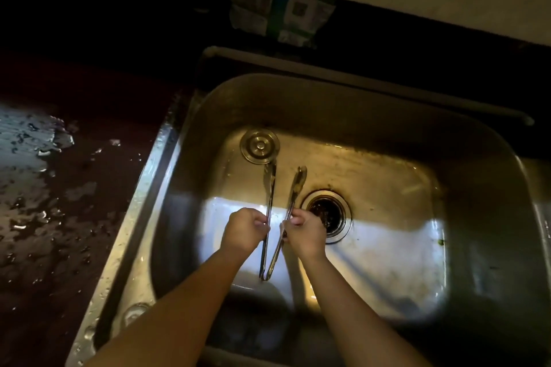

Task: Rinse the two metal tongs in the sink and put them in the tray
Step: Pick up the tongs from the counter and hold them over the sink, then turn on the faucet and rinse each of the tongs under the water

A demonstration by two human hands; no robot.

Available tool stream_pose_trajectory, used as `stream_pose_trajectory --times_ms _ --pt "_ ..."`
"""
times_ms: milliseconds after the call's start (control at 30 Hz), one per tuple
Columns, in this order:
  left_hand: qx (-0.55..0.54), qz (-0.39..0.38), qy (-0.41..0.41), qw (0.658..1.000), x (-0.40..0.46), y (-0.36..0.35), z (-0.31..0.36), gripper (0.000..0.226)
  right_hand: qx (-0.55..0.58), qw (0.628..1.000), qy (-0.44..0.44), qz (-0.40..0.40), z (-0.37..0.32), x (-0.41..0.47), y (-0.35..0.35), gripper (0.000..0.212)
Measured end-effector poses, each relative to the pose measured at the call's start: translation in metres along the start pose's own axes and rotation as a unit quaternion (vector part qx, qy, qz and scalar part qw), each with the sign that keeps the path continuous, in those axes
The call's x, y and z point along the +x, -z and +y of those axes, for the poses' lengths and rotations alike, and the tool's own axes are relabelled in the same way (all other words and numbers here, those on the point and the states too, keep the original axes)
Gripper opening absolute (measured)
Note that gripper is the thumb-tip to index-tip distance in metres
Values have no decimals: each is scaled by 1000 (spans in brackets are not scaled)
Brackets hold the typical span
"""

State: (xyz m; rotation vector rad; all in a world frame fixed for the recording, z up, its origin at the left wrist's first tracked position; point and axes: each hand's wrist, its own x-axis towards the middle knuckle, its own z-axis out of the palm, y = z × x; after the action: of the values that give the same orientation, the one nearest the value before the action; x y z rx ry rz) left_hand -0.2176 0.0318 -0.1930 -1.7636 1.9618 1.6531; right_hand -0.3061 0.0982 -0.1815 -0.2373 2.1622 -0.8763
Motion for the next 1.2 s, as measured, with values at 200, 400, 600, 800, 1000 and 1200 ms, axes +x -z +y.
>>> stream_pose_trajectory --times_ms 200,400,600,800,1000,1200 --pt "33 10 -5 999 4 -5 -4 16 -36 999 15 1 4 4 -2 29" --pt "165 -11 -59 984 -3 2 4 23 -76 997 17 5 1 -3 18 15" --pt "361 -97 -139 917 -55 12 51 42 -212 973 85 -42 -23 -45 71 16" --pt "376 14 -274 885 -128 2 95 30 -254 957 141 28 -34 -108 132 22" --pt "320 101 -399 853 -171 -28 103 26 -267 939 178 119 -11 -157 187 29" --pt "337 61 -434 834 -192 -67 87 34 -256 930 177 197 17 -189 221 33"
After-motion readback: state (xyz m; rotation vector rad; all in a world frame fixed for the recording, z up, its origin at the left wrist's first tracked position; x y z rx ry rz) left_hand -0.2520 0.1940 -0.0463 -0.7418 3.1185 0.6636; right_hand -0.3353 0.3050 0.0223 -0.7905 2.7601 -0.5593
